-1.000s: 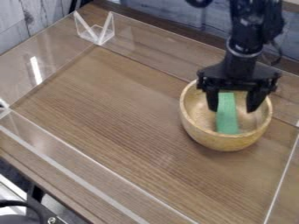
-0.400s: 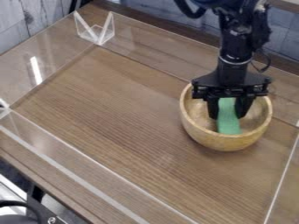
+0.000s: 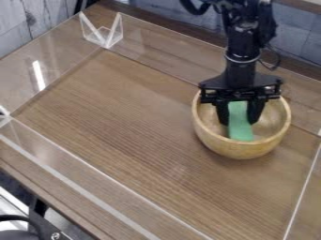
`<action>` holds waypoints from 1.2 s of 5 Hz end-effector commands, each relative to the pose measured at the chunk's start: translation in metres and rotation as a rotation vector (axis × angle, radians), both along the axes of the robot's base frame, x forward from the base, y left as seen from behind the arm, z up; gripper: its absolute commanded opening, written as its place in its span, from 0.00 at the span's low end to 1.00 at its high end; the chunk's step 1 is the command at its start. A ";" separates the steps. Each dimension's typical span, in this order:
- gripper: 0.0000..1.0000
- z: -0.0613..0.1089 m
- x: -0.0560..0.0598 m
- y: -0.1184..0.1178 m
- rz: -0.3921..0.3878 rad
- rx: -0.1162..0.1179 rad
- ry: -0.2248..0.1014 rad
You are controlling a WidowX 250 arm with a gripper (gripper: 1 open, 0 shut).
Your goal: Move green stick from inside the wooden bowl to the table next to it
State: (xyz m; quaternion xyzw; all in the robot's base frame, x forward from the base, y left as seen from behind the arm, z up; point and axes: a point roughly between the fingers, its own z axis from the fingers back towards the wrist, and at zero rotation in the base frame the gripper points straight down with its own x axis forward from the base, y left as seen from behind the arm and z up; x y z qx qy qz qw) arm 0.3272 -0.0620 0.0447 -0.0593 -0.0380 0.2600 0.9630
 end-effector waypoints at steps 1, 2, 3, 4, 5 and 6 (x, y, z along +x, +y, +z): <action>0.00 0.023 0.013 0.004 -0.007 -0.018 -0.070; 0.00 0.033 0.015 -0.007 0.023 -0.022 -0.069; 0.00 0.039 0.016 -0.019 0.047 -0.025 -0.068; 0.00 0.051 0.019 -0.018 0.051 -0.035 -0.061; 0.00 0.061 0.021 -0.015 0.042 -0.044 -0.053; 0.00 0.056 0.016 -0.013 0.031 -0.051 -0.047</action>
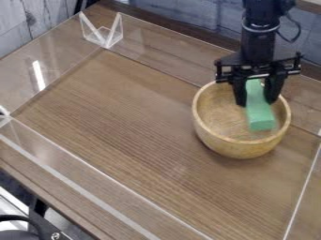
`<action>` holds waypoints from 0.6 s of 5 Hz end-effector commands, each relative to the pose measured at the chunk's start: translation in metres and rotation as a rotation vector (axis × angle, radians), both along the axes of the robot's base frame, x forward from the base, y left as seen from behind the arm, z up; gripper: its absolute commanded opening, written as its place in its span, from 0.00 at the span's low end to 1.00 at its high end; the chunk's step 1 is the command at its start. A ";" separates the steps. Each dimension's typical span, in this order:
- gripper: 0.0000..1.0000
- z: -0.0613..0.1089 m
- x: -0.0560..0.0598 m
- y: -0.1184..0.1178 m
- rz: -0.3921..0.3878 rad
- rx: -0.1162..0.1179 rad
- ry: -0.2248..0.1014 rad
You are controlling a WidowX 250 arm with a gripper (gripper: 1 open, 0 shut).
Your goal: Move green stick from inside the wooden bowl to the table next to it
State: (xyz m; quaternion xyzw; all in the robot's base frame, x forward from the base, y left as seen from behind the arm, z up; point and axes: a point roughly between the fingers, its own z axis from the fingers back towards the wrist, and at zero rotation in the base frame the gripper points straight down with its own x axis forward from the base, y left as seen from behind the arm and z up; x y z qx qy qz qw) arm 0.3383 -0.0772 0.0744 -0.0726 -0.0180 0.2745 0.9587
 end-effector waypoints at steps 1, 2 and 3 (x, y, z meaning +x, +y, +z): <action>0.00 0.021 -0.001 0.004 -0.012 -0.014 -0.073; 0.00 0.024 -0.004 0.005 0.003 -0.016 -0.070; 0.00 0.026 -0.007 0.005 0.018 -0.017 -0.066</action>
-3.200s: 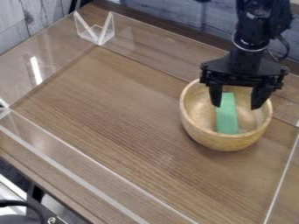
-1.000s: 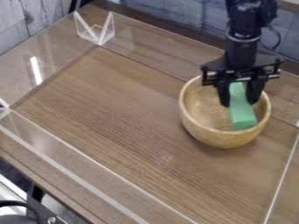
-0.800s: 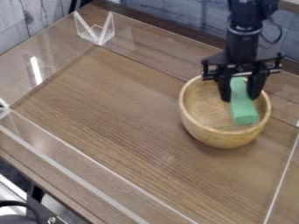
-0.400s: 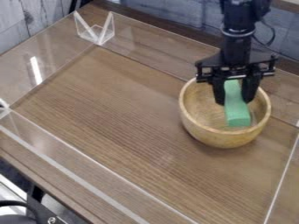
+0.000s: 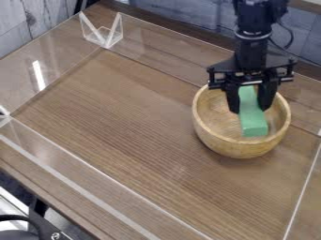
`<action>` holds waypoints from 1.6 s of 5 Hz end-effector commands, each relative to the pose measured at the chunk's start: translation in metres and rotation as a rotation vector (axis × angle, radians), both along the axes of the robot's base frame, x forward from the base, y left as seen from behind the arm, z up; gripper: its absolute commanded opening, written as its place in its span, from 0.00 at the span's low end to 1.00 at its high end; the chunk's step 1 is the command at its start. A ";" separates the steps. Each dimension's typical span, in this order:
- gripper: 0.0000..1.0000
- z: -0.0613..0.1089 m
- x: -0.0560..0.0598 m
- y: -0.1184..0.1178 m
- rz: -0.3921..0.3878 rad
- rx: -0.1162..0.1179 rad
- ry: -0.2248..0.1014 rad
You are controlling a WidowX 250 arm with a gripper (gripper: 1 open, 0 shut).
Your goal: Move green stick from inside the wooden bowl to the table next to it
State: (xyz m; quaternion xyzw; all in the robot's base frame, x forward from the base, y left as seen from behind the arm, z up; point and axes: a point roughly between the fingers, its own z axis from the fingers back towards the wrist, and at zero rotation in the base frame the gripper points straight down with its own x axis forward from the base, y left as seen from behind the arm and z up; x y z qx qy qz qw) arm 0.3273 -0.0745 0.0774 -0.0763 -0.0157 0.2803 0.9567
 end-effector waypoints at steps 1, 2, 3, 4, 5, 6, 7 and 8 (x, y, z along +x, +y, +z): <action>0.00 0.024 0.005 0.001 -0.047 -0.012 -0.068; 0.00 0.025 0.007 0.000 -0.101 -0.012 -0.063; 0.00 0.022 0.001 0.002 -0.131 -0.012 -0.058; 0.00 0.019 -0.006 0.004 -0.163 -0.010 -0.053; 0.00 0.030 -0.005 0.003 -0.153 -0.014 -0.053; 0.00 0.033 -0.011 0.006 -0.192 -0.019 -0.053; 0.00 0.035 -0.017 0.010 -0.232 -0.026 -0.054; 0.00 0.037 -0.022 0.014 -0.270 -0.032 -0.056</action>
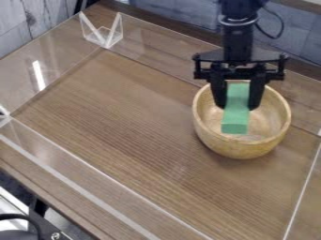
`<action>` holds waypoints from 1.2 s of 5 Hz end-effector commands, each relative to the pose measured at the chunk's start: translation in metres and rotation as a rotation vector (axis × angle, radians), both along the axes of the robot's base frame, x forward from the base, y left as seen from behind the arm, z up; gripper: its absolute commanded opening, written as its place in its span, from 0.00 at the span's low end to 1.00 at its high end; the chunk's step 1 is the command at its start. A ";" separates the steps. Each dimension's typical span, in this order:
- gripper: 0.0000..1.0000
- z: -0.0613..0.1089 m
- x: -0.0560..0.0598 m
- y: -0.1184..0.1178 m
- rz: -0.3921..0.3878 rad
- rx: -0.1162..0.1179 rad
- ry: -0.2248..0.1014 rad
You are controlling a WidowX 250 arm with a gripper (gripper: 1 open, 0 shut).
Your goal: Move green stick from inside the wooden bowl to the table next to it
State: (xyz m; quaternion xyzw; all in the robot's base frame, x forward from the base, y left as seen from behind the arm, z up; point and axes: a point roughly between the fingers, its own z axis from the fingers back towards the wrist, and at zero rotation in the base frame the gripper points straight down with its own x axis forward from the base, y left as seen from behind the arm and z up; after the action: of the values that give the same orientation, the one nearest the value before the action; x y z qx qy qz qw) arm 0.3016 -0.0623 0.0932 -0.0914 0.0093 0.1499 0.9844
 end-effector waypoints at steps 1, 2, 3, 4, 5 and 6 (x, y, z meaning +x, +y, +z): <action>0.00 0.018 -0.003 0.005 -0.004 -0.012 -0.079; 0.00 0.013 -0.009 0.010 -0.008 -0.014 -0.083; 0.00 0.019 -0.005 0.019 0.011 -0.013 -0.084; 0.00 0.023 -0.001 0.026 0.031 -0.011 -0.083; 0.00 0.013 0.001 0.033 -0.010 -0.010 -0.081; 0.00 0.003 0.003 0.037 -0.053 -0.011 -0.078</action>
State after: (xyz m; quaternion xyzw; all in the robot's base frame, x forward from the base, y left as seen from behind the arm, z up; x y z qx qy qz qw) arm 0.2988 -0.0280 0.0832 -0.0995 -0.0012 0.1199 0.9878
